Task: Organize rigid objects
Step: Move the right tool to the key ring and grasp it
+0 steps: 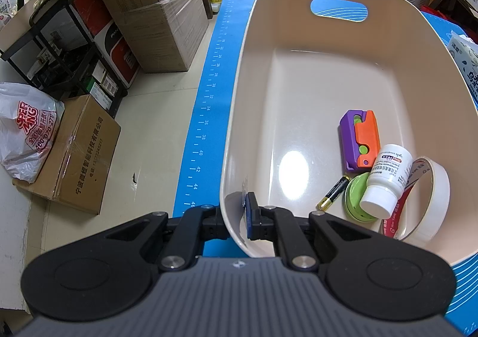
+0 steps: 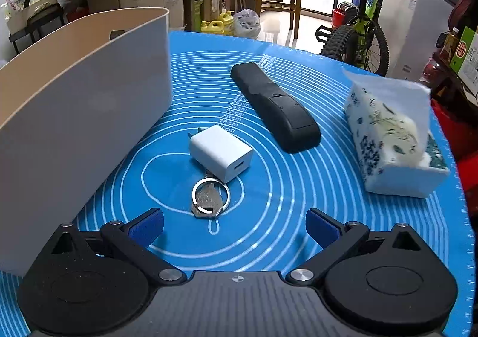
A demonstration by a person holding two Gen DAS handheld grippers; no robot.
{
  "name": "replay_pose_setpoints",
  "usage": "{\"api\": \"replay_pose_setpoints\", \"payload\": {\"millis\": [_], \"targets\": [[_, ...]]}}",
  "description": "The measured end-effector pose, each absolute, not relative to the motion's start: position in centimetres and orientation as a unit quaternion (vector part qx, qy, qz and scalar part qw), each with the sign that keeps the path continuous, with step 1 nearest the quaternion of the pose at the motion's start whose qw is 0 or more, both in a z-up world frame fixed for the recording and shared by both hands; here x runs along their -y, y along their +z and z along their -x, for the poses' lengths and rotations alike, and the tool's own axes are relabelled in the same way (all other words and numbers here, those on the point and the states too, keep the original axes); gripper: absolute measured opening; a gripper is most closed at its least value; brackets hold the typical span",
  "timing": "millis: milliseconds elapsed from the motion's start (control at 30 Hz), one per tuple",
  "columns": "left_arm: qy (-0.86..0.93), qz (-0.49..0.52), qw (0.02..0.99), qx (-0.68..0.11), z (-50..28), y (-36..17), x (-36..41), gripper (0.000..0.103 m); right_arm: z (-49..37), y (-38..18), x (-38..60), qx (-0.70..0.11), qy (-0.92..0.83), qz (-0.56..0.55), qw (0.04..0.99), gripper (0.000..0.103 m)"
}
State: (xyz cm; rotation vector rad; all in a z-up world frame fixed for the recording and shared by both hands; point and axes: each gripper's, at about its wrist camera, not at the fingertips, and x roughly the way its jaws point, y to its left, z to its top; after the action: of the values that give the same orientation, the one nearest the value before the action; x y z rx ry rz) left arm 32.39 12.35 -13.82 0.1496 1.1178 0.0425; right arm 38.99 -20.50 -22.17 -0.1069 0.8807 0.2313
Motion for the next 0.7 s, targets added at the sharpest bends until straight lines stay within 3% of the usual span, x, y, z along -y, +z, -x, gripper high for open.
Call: {"api": "replay_pose_setpoints", "payload": {"millis": [100, 333, 533, 700], "targets": [[0.019, -0.072, 0.845, -0.529, -32.4, -13.7, -12.3, 0.011, -39.9, -22.9, 20.1, -0.424, 0.108, 0.045, 0.898, 0.098], [0.018, -0.072, 0.846, -0.528, -32.4, -13.7, -12.3, 0.011, -40.2, -23.7, 19.3, -0.399, 0.109, 0.036, 0.91, 0.08], [0.019, -0.069, 0.847, -0.526, -32.5, -13.6, -12.4, 0.011, -39.4, -23.3, 19.8, -0.386, 0.119, 0.036, 0.914, 0.037], [0.019, -0.069, 0.848, -0.526, -32.6, -13.6, -12.3, 0.011, -39.2, -22.9, 19.7, -0.395, 0.123, 0.044, 0.909, 0.037]]}}
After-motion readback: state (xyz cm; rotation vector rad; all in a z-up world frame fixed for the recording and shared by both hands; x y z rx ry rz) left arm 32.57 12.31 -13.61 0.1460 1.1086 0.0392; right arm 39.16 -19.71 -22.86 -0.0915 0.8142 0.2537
